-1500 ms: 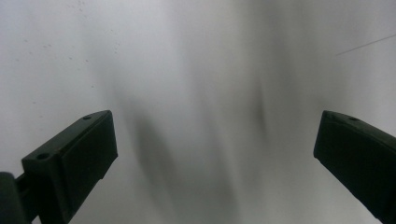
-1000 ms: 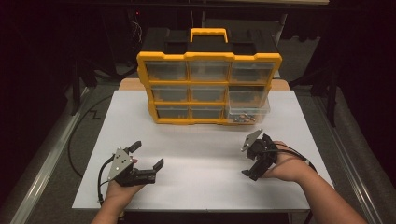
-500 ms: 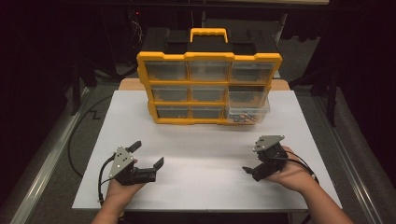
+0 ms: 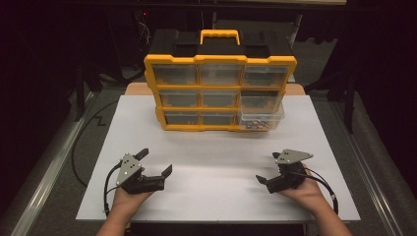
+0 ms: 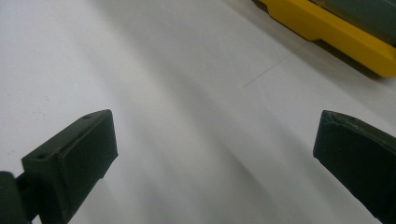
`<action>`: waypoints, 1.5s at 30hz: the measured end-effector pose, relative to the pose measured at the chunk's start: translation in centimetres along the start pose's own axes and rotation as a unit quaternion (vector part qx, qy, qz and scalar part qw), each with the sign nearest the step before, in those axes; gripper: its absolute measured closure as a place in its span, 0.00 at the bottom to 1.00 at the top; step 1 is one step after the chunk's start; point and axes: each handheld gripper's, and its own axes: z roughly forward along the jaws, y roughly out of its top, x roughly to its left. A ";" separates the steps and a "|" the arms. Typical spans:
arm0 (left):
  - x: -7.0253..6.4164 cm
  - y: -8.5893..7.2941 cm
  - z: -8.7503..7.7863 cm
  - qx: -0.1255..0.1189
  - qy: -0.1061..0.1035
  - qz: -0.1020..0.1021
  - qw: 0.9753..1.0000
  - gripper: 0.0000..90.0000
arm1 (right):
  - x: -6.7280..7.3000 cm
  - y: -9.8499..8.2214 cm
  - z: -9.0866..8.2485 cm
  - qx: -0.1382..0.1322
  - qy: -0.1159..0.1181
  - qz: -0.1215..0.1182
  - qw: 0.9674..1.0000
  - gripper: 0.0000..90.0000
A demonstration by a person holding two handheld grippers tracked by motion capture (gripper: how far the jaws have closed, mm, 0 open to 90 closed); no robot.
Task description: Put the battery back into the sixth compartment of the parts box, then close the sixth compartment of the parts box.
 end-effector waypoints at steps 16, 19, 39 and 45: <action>-0.2 0.0 -0.1 0.006 -0.004 0.004 1.000 0.01 | 0.0 -1.2 -0.4 -0.047 -0.020 0.022 0.998 0.01; -0.2 -0.2 -0.2 0.004 -0.004 0.002 1.000 0.01 | 0.1 -1.2 -0.4 -0.053 -0.020 0.025 0.998 0.01; 0.0 -0.3 -0.2 0.000 -0.005 -0.005 1.000 0.01 | 0.4 -0.8 -1.4 -0.118 -0.033 0.041 0.992 0.32; 0.0 -0.3 -0.4 -0.004 -0.003 -0.009 1.000 0.01 | 0.5 -0.8 -1.9 -0.135 -0.038 0.043 0.989 0.55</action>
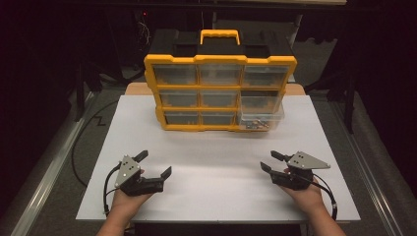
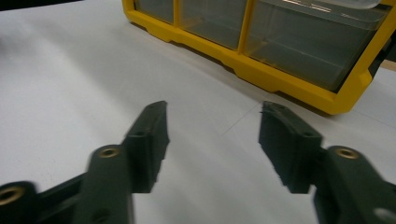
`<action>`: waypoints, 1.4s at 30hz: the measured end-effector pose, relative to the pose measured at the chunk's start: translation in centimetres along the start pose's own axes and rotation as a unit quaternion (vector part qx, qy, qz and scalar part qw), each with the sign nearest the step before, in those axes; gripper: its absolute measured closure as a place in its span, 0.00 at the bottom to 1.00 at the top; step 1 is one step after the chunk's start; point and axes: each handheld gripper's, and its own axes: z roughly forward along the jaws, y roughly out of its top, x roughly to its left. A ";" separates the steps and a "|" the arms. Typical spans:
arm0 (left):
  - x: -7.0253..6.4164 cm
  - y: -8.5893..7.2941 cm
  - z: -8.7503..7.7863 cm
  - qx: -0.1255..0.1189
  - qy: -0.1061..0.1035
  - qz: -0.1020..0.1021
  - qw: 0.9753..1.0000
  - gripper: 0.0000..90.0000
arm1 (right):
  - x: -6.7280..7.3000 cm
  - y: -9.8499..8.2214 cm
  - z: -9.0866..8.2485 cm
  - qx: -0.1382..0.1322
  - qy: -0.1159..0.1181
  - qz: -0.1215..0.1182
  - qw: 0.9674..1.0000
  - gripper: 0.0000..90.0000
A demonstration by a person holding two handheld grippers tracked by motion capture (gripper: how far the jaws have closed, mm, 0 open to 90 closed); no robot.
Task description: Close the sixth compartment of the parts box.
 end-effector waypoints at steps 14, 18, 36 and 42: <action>-0.3 0.3 -0.1 -0.006 -0.007 0.008 1.000 0.01 | 0.4 0.1 0.1 0.010 -0.015 0.010 1.000 0.95; -0.6 0.3 -0.1 -0.005 -0.008 0.012 1.000 0.01 | 0.6 0.0 0.0 0.016 -0.015 0.008 1.000 1.00; -0.5 0.2 0.0 -0.003 -0.010 0.016 1.000 0.01 | 1.0 1.2 0.8 0.017 -0.028 0.011 0.999 1.00; -0.5 0.3 0.0 -0.004 -0.011 0.016 1.000 0.01 | 0.8 2.3 1.2 0.012 -0.027 0.015 0.999 1.00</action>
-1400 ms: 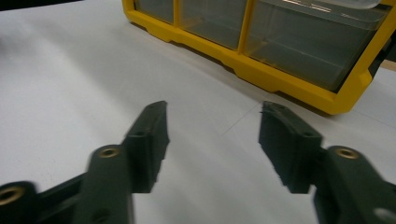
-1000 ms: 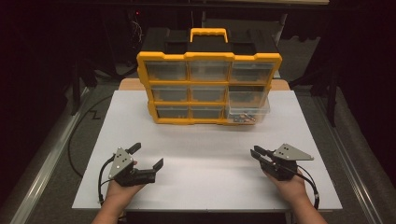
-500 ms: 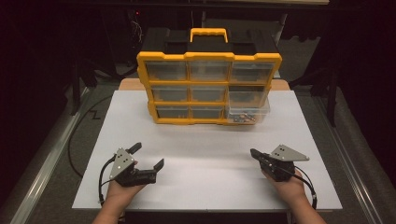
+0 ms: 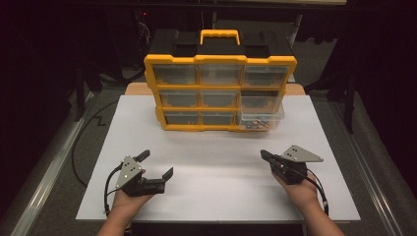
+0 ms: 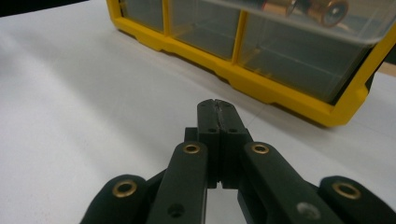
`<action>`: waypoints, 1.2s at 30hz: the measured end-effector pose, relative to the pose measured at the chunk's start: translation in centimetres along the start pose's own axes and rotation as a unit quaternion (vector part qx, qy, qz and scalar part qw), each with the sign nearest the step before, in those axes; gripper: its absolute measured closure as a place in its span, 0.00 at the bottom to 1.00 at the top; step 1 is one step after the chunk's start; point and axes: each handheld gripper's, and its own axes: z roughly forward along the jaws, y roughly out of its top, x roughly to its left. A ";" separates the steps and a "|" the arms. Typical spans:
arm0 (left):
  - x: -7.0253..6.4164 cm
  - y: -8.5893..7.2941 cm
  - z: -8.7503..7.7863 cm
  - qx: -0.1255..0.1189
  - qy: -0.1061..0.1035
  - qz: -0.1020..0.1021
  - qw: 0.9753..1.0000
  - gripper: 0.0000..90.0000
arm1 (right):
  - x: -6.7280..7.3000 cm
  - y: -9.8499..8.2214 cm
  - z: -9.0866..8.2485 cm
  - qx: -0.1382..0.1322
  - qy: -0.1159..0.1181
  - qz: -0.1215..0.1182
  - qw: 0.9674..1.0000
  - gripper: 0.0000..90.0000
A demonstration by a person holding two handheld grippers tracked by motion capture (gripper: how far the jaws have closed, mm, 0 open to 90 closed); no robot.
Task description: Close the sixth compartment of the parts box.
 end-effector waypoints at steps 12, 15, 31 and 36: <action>-0.1 0.0 0.1 0.001 -0.005 0.003 1.000 0.01 | 0.0 3.3 0.7 -0.028 -0.008 0.003 1.000 1.00; -0.1 0.0 0.1 0.001 -0.007 0.004 1.000 0.01 | -0.1 4.2 0.7 -0.034 -0.016 -0.002 0.999 1.00; -0.2 0.0 0.1 0.001 -0.011 0.008 1.000 0.01 | -0.5 6.9 0.8 -0.058 -0.043 0.001 0.997 1.00; -0.3 0.1 0.1 0.000 -0.012 0.008 1.000 0.01 | -0.3 7.6 0.8 -0.065 -0.047 -0.001 0.997 1.00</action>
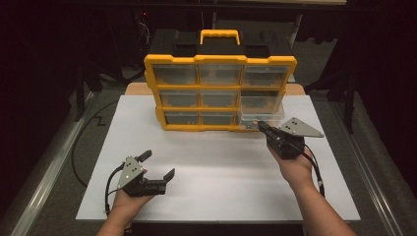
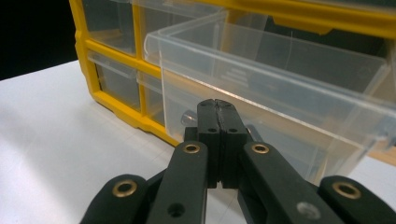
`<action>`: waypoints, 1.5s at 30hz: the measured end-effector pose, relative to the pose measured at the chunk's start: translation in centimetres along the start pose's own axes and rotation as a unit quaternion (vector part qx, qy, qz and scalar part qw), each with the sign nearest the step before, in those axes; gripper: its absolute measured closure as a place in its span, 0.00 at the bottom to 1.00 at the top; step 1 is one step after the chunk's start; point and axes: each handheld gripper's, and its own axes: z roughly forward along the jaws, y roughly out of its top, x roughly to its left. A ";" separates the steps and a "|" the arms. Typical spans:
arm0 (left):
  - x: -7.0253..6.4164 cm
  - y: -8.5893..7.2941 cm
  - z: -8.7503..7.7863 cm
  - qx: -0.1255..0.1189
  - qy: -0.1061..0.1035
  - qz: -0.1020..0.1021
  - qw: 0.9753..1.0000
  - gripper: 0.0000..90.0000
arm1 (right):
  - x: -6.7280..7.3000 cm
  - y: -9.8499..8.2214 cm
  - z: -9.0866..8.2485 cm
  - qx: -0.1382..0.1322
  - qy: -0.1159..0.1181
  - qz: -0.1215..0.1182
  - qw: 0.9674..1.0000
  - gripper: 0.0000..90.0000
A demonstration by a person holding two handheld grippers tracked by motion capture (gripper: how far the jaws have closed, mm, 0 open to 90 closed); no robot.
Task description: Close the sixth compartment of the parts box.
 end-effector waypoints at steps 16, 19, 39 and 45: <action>0.0 0.1 0.0 0.000 -0.005 0.005 1.000 0.01 | -0.2 0.7 0.6 0.002 -0.011 -0.008 1.000 1.00; 0.0 0.1 0.0 -0.001 -0.006 0.005 1.000 0.01 | -0.3 0.9 0.7 0.001 -0.015 -0.009 1.000 1.00; -0.1 0.2 -0.1 -0.010 -0.011 0.002 1.000 0.01 | -1.1 1.6 2.1 0.011 -0.037 -0.010 0.999 1.00; 0.0 0.2 -0.2 -0.011 -0.012 0.001 1.000 0.01 | -1.4 2.0 2.8 0.016 -0.046 -0.011 0.999 1.00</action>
